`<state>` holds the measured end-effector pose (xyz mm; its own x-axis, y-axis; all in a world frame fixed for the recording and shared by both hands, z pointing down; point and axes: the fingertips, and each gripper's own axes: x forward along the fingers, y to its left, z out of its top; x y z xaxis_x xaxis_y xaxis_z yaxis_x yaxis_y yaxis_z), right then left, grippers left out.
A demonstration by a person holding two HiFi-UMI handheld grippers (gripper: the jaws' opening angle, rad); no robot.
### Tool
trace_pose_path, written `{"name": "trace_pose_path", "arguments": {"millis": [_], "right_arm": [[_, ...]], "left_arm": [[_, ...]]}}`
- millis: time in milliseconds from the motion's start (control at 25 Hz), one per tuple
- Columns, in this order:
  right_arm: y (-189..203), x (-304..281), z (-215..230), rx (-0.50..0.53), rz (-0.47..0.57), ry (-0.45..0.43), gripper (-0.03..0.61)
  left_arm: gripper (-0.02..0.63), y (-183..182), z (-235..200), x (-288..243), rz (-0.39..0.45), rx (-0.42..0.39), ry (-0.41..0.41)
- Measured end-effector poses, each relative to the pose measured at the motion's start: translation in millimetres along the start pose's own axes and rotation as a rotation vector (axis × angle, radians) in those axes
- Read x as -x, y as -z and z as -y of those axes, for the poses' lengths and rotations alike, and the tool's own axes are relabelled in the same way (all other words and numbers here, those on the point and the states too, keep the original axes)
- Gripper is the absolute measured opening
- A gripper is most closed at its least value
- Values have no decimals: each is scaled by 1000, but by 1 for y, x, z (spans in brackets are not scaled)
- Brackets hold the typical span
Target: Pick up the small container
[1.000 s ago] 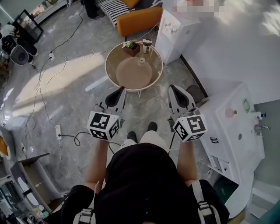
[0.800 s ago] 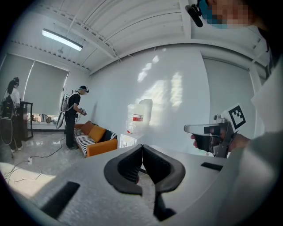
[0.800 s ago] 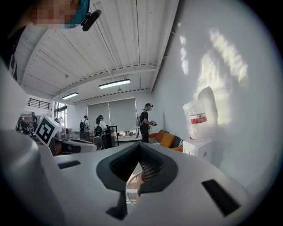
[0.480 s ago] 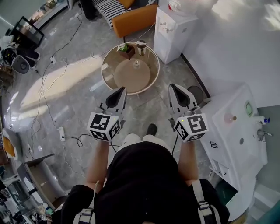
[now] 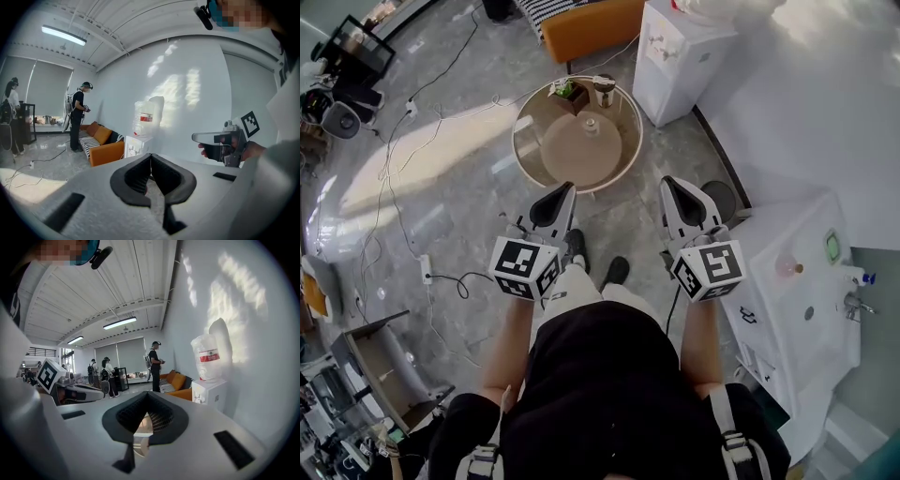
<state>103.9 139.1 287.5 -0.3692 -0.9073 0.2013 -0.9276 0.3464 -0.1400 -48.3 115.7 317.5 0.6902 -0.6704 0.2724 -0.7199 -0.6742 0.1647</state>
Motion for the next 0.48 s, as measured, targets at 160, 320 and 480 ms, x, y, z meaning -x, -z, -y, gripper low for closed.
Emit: {"name": "trace_pose_path", "arguments": {"millis": [160, 320, 480], "right_arm": [[1, -24, 3, 20, -20, 7, 3], [-6, -58, 11, 34, -21, 25, 3], [-29, -101, 16, 40, 8, 18, 3]], "left_arm": [[18, 3, -24, -16, -10, 22, -3], [18, -5, -55, -43, 3, 33, 15], [18, -25, -90, -74, 22, 17, 50]]}}
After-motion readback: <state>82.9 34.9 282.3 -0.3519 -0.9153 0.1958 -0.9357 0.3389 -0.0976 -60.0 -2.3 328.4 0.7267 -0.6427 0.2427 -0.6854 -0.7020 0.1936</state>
